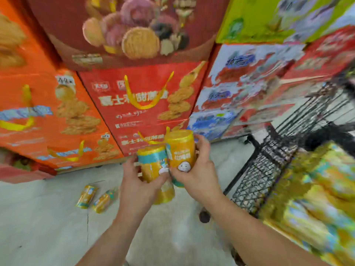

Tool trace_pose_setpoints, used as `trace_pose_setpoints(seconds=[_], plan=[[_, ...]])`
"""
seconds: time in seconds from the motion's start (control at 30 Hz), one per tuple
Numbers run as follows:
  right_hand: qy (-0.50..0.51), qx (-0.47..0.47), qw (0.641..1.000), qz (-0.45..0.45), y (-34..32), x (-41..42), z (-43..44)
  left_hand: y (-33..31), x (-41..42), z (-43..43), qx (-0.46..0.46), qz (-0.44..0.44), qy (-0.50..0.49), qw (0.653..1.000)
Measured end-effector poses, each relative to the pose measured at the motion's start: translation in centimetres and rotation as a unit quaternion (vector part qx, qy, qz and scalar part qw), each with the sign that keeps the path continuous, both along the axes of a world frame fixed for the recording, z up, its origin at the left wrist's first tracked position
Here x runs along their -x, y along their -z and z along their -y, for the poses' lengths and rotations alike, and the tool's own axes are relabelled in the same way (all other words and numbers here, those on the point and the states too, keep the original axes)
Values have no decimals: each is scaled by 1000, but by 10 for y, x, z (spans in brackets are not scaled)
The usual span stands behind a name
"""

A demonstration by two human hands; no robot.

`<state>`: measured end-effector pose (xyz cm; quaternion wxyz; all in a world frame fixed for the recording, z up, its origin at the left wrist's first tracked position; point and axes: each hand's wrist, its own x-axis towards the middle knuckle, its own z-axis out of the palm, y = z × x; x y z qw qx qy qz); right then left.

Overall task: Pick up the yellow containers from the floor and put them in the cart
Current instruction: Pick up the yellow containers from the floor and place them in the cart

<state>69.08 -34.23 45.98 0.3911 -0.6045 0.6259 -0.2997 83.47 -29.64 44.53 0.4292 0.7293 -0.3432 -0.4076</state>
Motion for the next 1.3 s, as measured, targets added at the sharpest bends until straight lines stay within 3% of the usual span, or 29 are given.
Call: trace_pose_setpoints(seconds=[0.13, 0.27, 0.43, 0.57, 0.8, 1.03, 1.3], plan=[[9, 50, 998, -30, -80, 108, 1, -70, 108, 8, 50, -62, 0, 997], [14, 82, 994, -65, -117, 241, -6, -104, 240, 0, 72, -127, 4, 989], [18, 73, 982, -176, -117, 396, -20, -99, 398, -15, 0, -194, -4, 981], [-10, 18, 954, -299, -95, 469, -12, -72, 472, -5, -74, -241, -24, 967], [7, -3, 932, -362, -52, 541, 54, -25, 535, 48, -121, -133, -10, 984], [-33, -75, 889, -450, -4, 558, 79, 13, 542, 70, -206, -37, 138, 968], [-20, -81, 896, -437, -16, 548, 75, -6, 515, 53, -164, 5, 224, 961]])
